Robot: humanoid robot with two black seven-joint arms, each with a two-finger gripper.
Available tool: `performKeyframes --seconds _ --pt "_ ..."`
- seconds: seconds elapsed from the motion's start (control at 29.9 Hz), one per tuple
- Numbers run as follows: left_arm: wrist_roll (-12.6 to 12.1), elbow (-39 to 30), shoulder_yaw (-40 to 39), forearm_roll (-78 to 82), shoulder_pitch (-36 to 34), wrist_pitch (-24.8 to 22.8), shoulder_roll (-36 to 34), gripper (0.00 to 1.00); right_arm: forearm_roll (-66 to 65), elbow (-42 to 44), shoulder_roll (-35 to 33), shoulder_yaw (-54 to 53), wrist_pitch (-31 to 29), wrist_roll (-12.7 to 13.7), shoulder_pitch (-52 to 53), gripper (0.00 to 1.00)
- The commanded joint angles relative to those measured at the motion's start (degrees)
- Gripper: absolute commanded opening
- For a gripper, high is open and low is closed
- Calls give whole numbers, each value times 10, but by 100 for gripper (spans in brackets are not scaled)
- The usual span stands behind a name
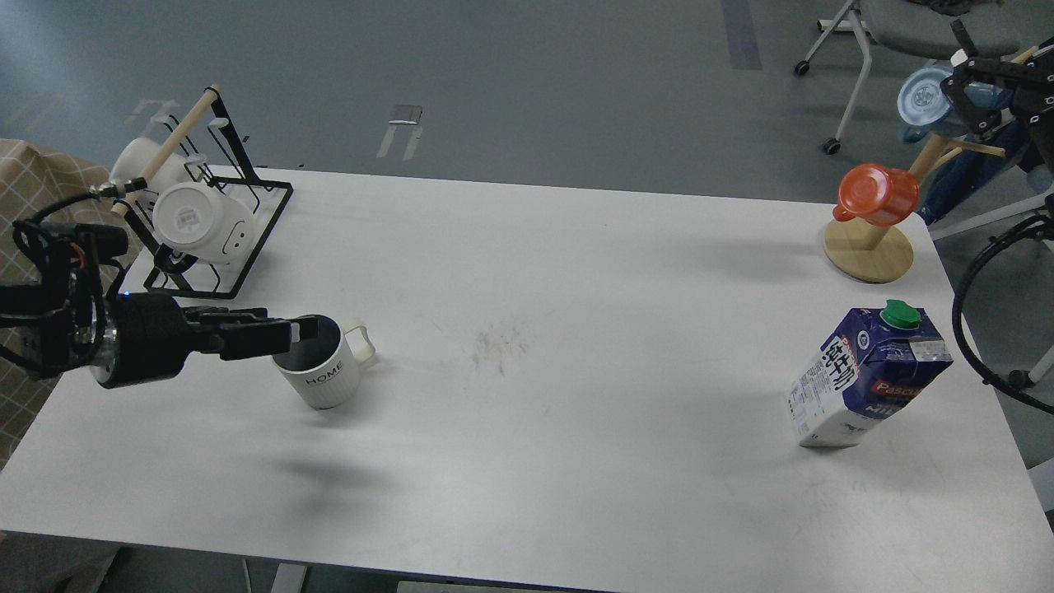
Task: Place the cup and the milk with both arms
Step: 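Grasp the white mug by its handle with the left gripper, then slide the white mug toward the table center with the left gripper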
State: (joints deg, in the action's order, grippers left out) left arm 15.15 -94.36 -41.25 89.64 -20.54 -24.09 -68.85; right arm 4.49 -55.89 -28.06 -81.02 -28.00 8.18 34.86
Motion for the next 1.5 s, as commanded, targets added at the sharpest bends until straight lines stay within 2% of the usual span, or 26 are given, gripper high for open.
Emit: performKeyframes --seconds 0.0,0.17,0.37,0.47,0.5,0.53,0.6,0.94,1.14,1.17,1.27,1.34,1.47 --pt "1 0 10 103 0 0 15 90 1 2 1 -5 0 -1 0 100" --pt "1 4 20 226 -8 0 62 85 0 21 12 -26 0 0 1 100" --pt "1 18 30 298 -9 0 102 70 1 23 12 -33 0 0 -1 100" --pt "2 31 35 299 -13 0 112 53 1 23 13 -35 0 0 -1 100" --pt "4 33 36 300 -14 0 112 40 1 23 13 -35 0 0 -1 100" --pt "7 34 36 301 -15 0 112 22 1 23 13 -37 0 0 -1 100" --pt "8 35 36 309 -15 0 111 0 1 24 16 -38 0 0 -1 100" --pt "3 29 35 324 -29 -1 112 0 1 25 21 -38 0 0 -3 100" --pt "8 -1 35 324 -107 -39 114 0 1 25 21 -54 0 0 -14 100" --pt "7 -6 35 324 -125 -39 124 0 1 25 21 -58 0 -1 -17 100" --pt "3 0 56 324 -163 -39 216 0 3 25 21 -72 0 -1 -27 100" --pt "0 1 77 324 -180 -39 242 0 7 24 22 -77 0 0 -30 100" --pt "-17 21 173 324 -255 -39 303 0 14 23 23 -80 0 -1 -32 100"
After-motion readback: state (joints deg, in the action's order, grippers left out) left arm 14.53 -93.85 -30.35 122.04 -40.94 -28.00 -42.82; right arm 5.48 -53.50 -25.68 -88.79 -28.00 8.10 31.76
